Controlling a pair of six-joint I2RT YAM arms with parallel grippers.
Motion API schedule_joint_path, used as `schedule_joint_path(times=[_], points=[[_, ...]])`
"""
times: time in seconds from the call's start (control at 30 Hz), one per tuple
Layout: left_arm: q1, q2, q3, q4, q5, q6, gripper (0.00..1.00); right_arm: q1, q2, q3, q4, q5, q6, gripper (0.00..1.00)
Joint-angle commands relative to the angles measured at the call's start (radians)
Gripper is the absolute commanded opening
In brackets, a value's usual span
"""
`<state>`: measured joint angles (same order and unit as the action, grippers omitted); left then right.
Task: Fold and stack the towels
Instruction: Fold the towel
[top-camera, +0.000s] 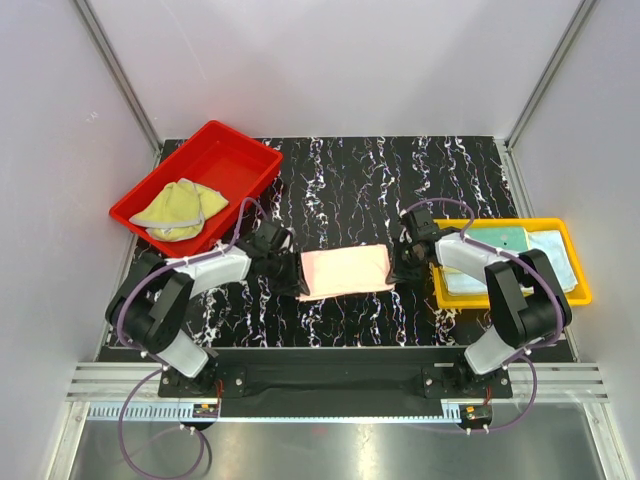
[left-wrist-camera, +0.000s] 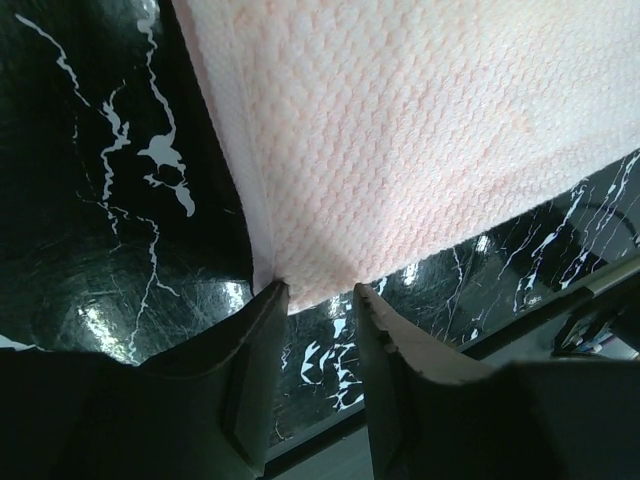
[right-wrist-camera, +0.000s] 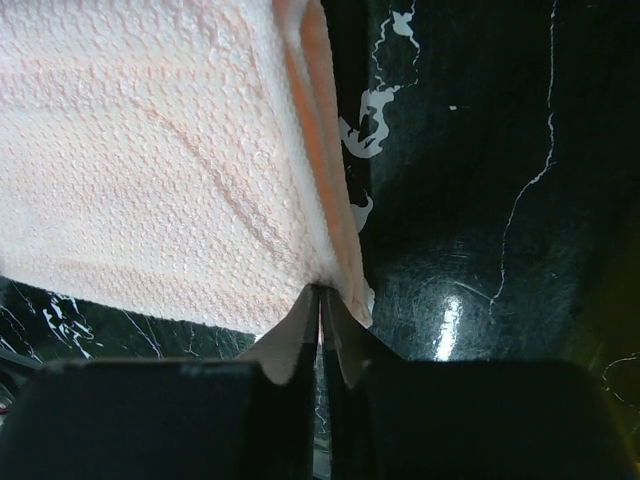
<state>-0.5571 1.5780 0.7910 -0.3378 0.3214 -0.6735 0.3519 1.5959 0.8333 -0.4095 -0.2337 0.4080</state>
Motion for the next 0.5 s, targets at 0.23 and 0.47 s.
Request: schedule_joint_path(times=[0.23,0.47], points=[[0.003,-0.090,0.167,-0.167,-0.110,0.089,0.47,-0.010,-0.110,0.093,-0.100,0.074,-0.034,0.39],[0.072,0.121,0.370,-0.106,-0.004,0.137,0.45,-0.024,0.041,0.262,-0.078,0.083,-0.092,0.37]])
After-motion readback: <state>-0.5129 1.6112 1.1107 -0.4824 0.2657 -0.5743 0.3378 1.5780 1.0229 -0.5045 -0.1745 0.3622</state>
